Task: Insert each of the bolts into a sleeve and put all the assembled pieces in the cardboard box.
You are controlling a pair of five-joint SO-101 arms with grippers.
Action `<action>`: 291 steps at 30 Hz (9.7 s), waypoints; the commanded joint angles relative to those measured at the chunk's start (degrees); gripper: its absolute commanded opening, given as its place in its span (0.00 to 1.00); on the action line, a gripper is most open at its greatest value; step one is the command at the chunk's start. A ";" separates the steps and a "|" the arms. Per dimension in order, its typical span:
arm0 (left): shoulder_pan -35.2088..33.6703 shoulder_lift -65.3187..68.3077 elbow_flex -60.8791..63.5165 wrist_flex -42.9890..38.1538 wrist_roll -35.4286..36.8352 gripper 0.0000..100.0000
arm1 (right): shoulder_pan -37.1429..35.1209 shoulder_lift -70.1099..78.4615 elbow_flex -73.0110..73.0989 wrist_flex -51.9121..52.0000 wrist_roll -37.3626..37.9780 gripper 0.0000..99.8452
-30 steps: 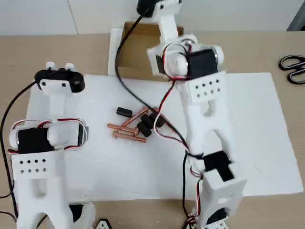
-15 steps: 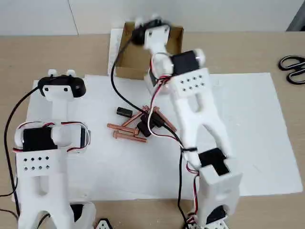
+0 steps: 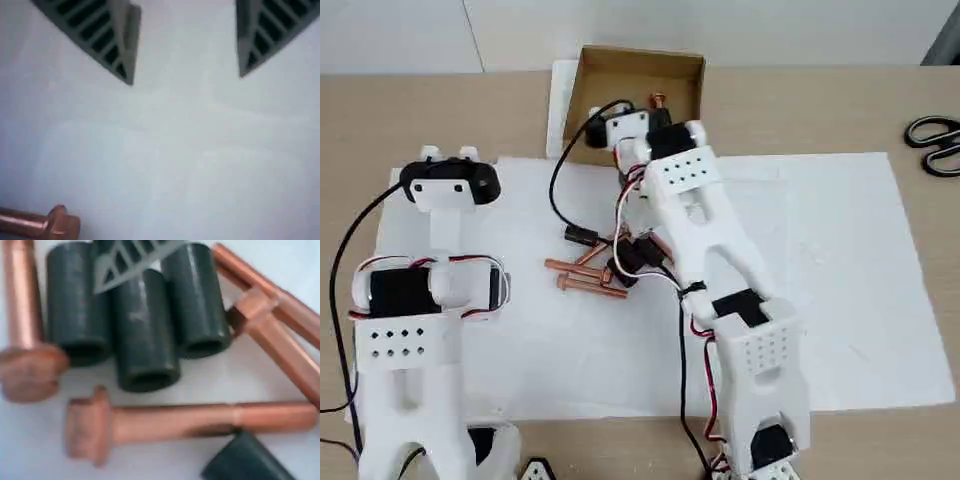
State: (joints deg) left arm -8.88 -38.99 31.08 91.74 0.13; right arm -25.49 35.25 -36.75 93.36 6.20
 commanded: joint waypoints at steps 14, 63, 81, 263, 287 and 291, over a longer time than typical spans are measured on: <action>0.44 -1.32 0.92 -2.29 0.18 0.13 | -2.42 5.49 0.09 -3.12 0.35 0.19; 0.35 -1.32 1.19 -2.20 0.00 0.13 | -3.30 0.66 0.26 0.48 -1.58 0.19; 0.44 -1.32 1.27 -2.20 0.00 0.13 | -2.59 6.11 0.26 -2.51 -1.41 0.19; 36.31 89.05 -88.22 3.16 49.05 0.13 | 45.67 -27.38 23.21 2.42 1.14 0.00; 35.78 95.21 -88.57 0.44 61.98 0.13 | 45.76 -27.30 23.47 2.51 1.14 0.00; 35.78 94.95 -88.57 0.09 61.98 0.07 | 45.85 -27.30 23.56 2.51 1.14 0.00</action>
State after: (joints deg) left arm 27.16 56.75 -55.34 92.97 61.67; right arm 20.04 11.43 -12.92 96.26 7.69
